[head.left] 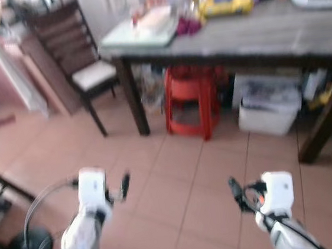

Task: Setting the table

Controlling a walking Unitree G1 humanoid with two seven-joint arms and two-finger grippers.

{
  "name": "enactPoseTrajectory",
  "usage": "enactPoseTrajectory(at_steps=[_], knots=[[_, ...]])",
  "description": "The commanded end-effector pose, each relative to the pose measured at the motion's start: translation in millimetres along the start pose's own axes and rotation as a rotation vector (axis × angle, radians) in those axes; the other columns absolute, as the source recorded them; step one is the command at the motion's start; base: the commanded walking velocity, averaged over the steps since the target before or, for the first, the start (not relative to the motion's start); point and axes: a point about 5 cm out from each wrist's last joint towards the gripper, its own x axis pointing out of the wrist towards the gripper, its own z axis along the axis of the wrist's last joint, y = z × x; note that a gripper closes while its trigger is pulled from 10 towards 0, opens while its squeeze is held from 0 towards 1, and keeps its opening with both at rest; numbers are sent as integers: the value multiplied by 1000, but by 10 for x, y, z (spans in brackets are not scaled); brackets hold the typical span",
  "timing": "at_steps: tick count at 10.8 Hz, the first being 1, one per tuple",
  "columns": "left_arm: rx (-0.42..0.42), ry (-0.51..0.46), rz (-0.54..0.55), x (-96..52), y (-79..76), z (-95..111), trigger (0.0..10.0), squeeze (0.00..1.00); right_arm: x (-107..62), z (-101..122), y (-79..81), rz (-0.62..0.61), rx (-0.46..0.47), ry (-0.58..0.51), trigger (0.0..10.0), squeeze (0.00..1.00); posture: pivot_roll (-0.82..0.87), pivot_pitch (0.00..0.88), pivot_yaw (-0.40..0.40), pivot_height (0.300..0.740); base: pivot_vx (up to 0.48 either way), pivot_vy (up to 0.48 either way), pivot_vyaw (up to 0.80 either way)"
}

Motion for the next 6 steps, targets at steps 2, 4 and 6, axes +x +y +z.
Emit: enactPoseTrajectory(at_steps=[2, 4, 6], knots=[[2, -15, -25, -41, 9, 18, 10000, 0, 6, 25, 40, 8, 3, -15, 10000, 0, -16, 98, 83, 740, 126, 0, 0], [-5, 0, -28, -39, -13, -16, 10000, 0, 8, 29, 35, 5, -3, -20, 10000, 0, -15, 97, 84, 740, 0, 0, 0], [-14, 17, -19, -33, -6, -50, 10000, 0, 20, 79, 44, 10, -19, -37, 10000, 0, -17, 97, 84, 740, 0, 0, -400]])
